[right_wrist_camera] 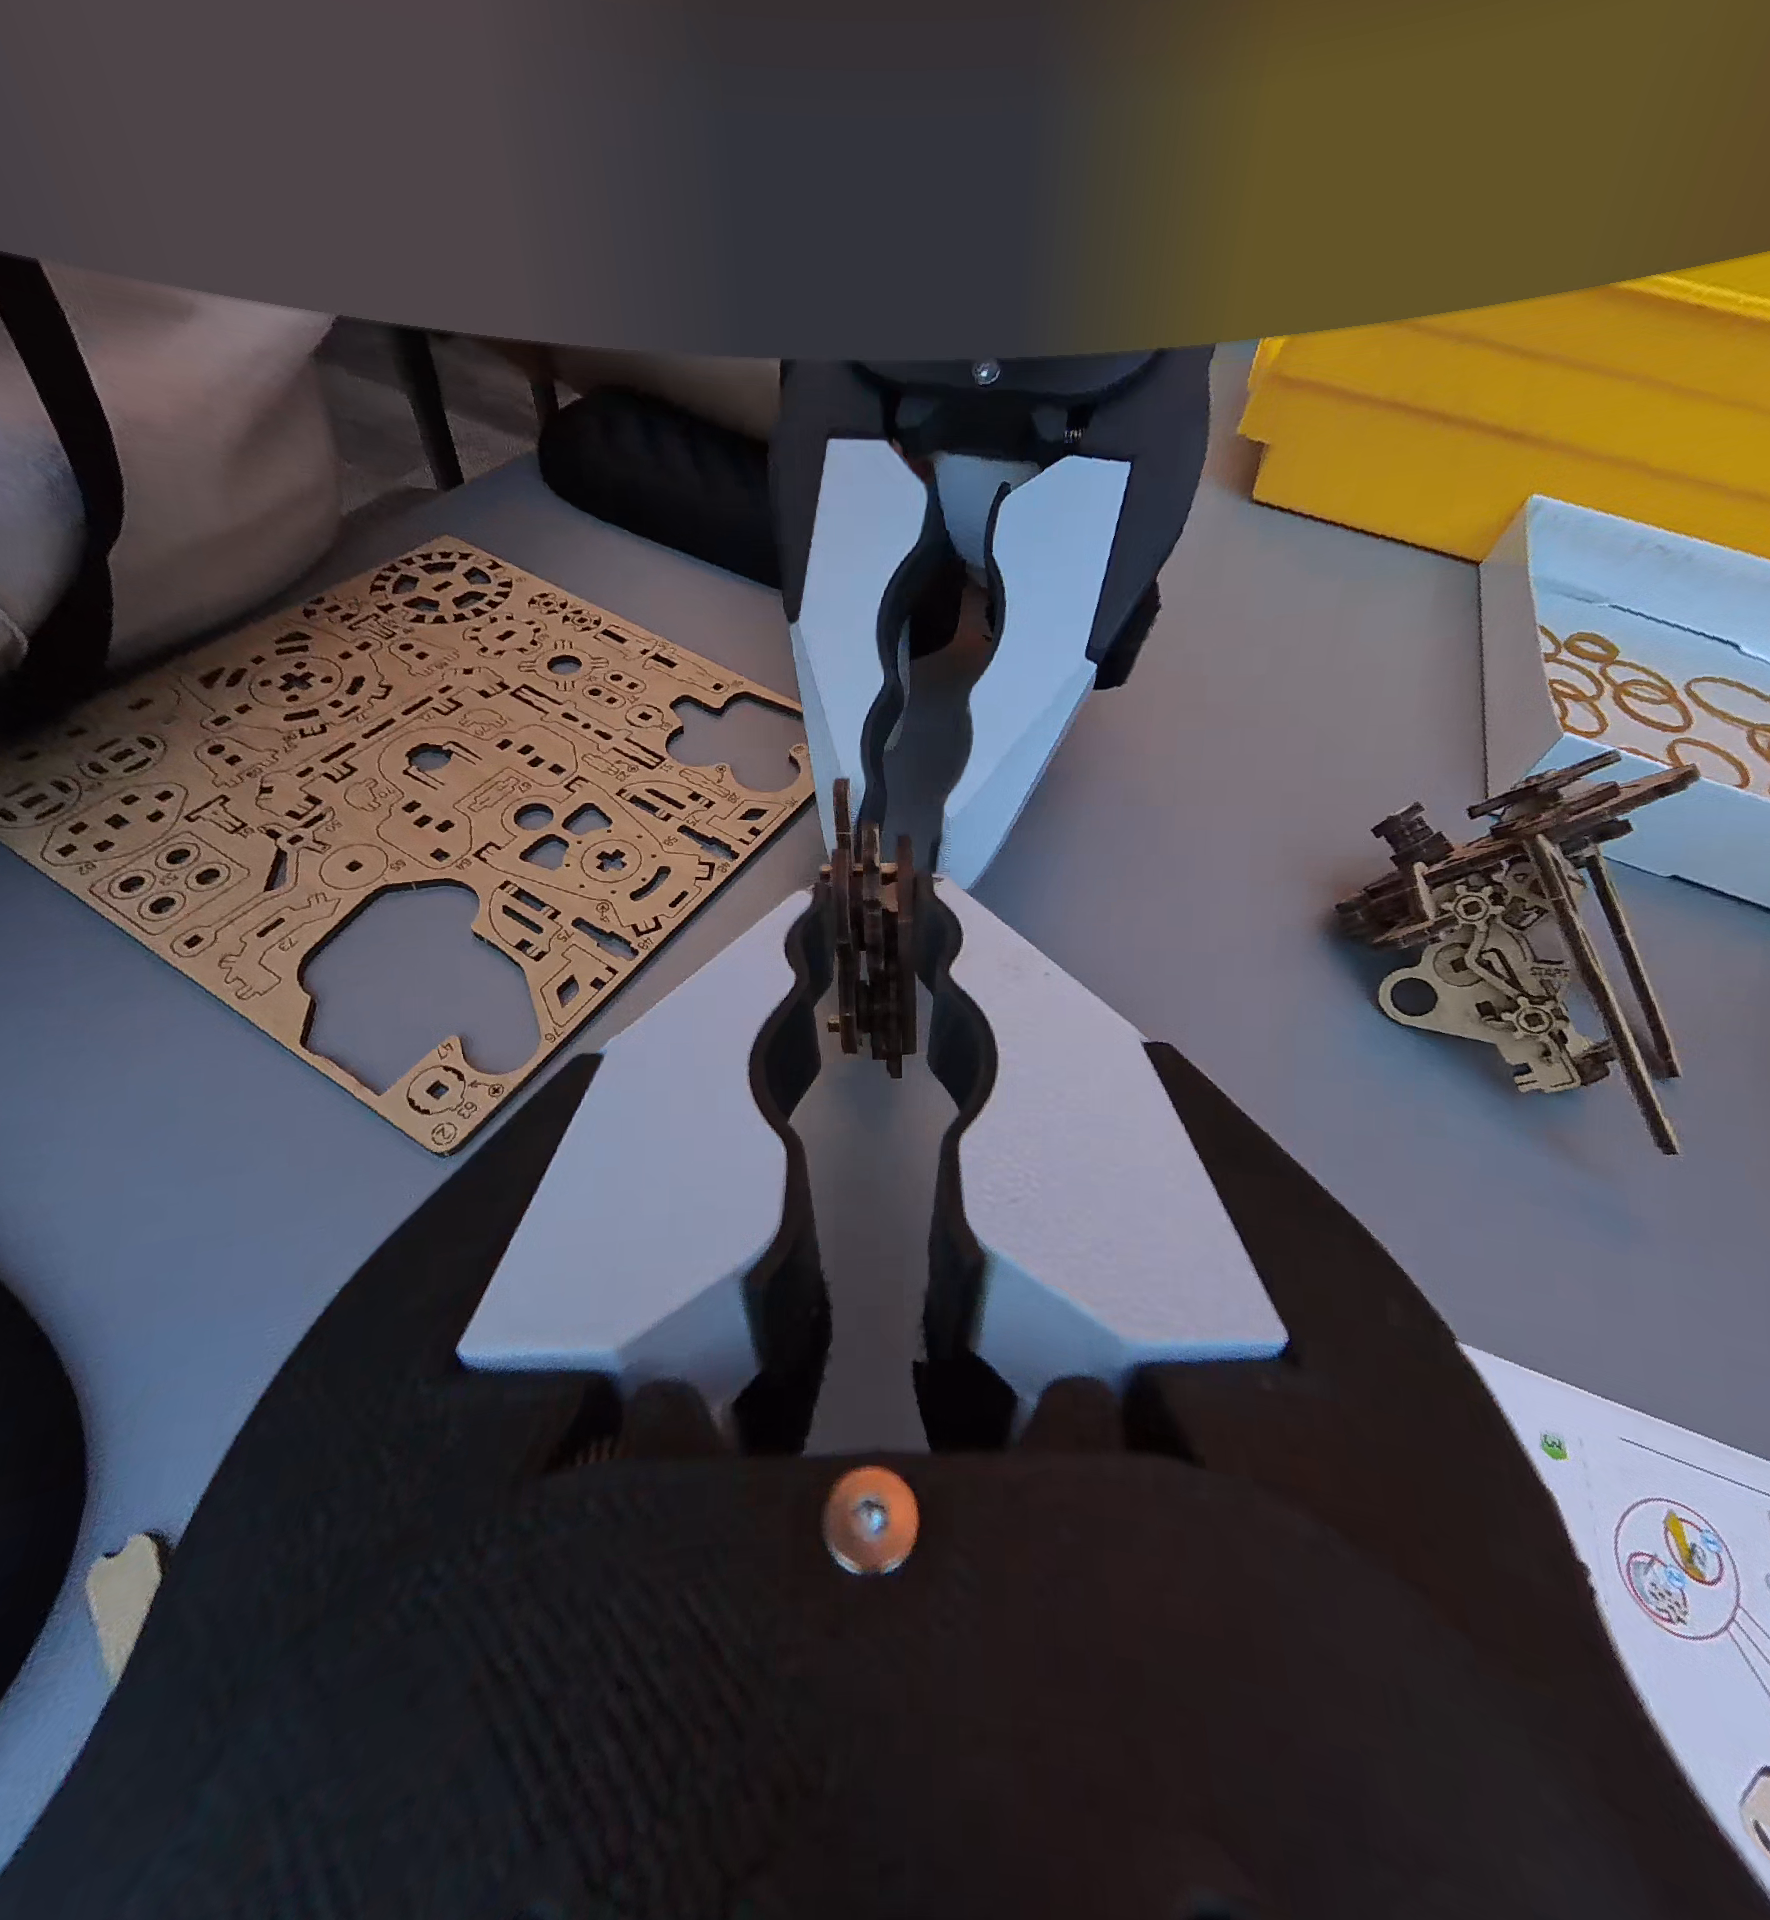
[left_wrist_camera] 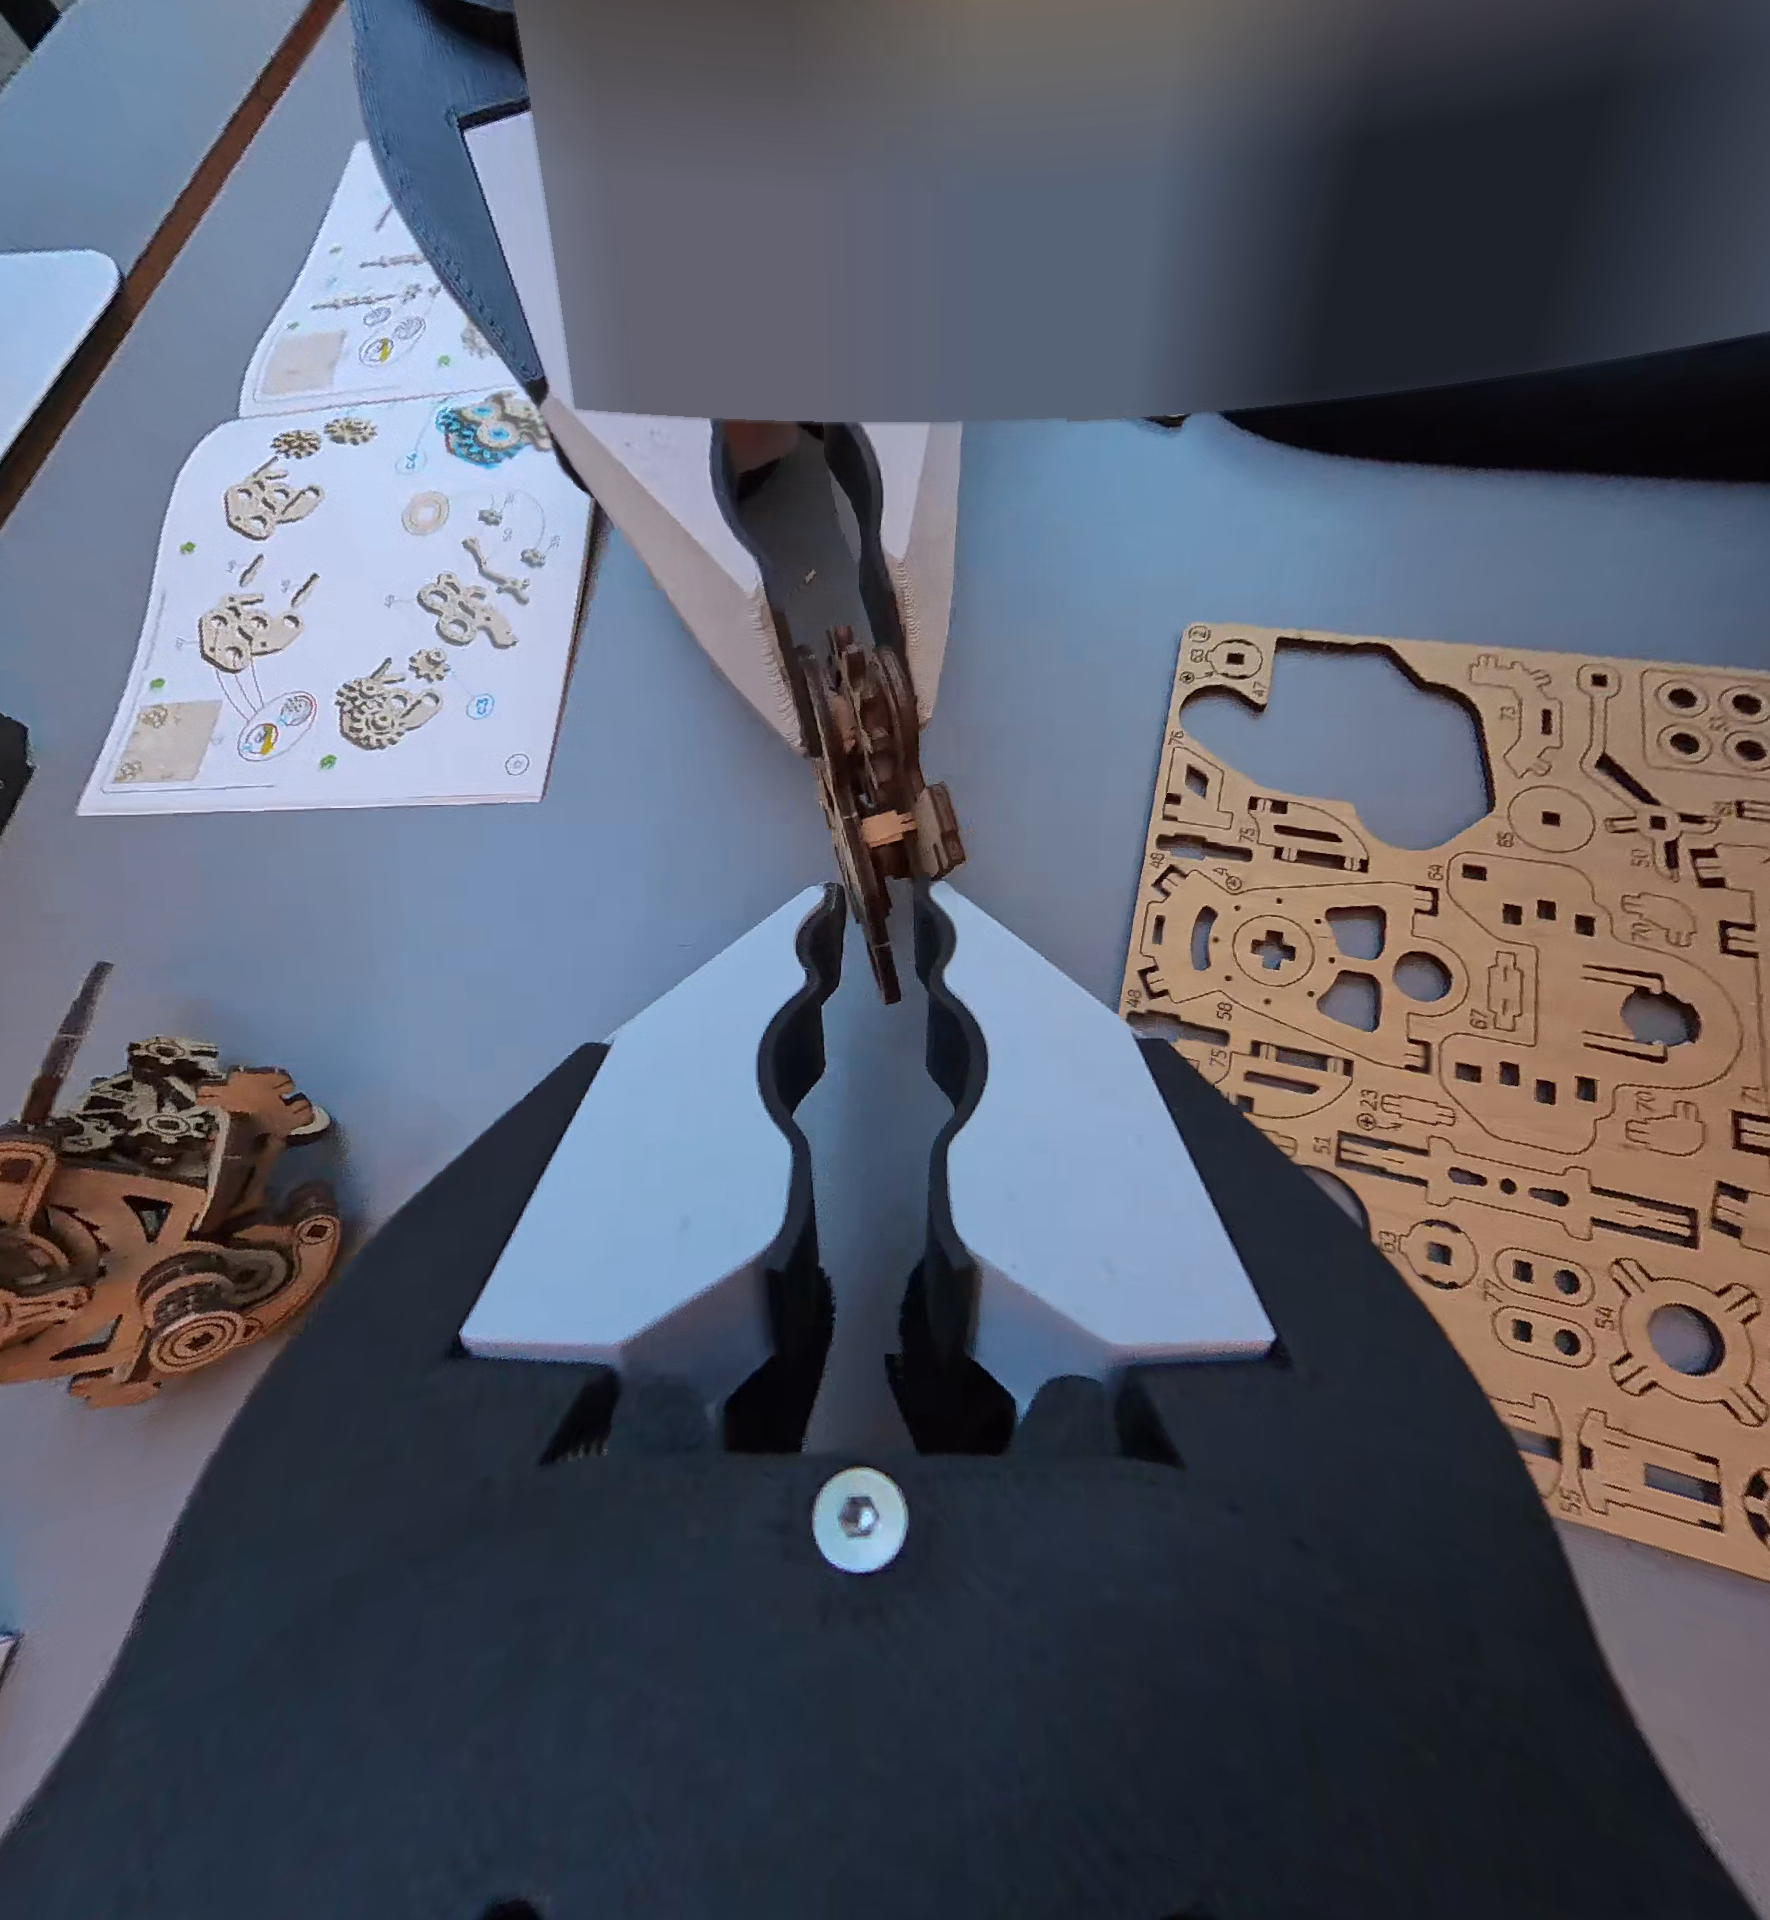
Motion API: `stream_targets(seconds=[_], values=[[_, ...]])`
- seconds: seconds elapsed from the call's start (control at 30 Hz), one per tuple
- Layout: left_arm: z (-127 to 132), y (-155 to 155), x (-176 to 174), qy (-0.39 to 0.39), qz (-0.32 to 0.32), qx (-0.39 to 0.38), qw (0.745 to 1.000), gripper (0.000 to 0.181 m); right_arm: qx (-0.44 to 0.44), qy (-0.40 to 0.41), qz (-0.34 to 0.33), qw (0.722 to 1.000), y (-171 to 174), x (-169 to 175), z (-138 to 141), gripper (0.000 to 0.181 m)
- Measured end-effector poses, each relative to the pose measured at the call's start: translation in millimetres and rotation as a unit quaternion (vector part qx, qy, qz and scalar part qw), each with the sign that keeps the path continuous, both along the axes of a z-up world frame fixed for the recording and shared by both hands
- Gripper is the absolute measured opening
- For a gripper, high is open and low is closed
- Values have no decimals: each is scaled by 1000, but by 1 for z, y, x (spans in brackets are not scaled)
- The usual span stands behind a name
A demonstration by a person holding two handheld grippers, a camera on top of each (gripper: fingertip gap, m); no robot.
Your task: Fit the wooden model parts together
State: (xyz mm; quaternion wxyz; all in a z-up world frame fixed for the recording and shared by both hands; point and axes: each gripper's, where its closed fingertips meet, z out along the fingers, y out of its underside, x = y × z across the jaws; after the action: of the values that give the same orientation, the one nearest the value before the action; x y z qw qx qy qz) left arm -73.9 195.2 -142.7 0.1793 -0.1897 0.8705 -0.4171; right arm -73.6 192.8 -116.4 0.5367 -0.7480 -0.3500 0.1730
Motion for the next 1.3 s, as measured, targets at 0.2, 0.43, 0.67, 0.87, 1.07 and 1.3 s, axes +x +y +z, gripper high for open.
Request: stream_targets(seconds=[0.2,0.43,0.67,0.87,1.07,1.3], values=[[-11,3,-3,-8,-4,48,999,26,7,-29,-1,1000,1,0,-5,14],[1,0,1,-24,7,23,999,15,12,-26,-10,1000,2,4,-4,14],[4,2,6,-32,21,23,999,14,-21,-44,-35,998,9,3,-11,17],[0,4,6,-52,21,61,997,14,-40,-116,-60,991,15,2,-20,15],[-3,10,9,-78,30,115,990,13,-62,-181,-98,977,21,4,-25,15],[-3,7,10,-87,39,142,985,13,-131,-297,-124,938,17,8,-33,16]])
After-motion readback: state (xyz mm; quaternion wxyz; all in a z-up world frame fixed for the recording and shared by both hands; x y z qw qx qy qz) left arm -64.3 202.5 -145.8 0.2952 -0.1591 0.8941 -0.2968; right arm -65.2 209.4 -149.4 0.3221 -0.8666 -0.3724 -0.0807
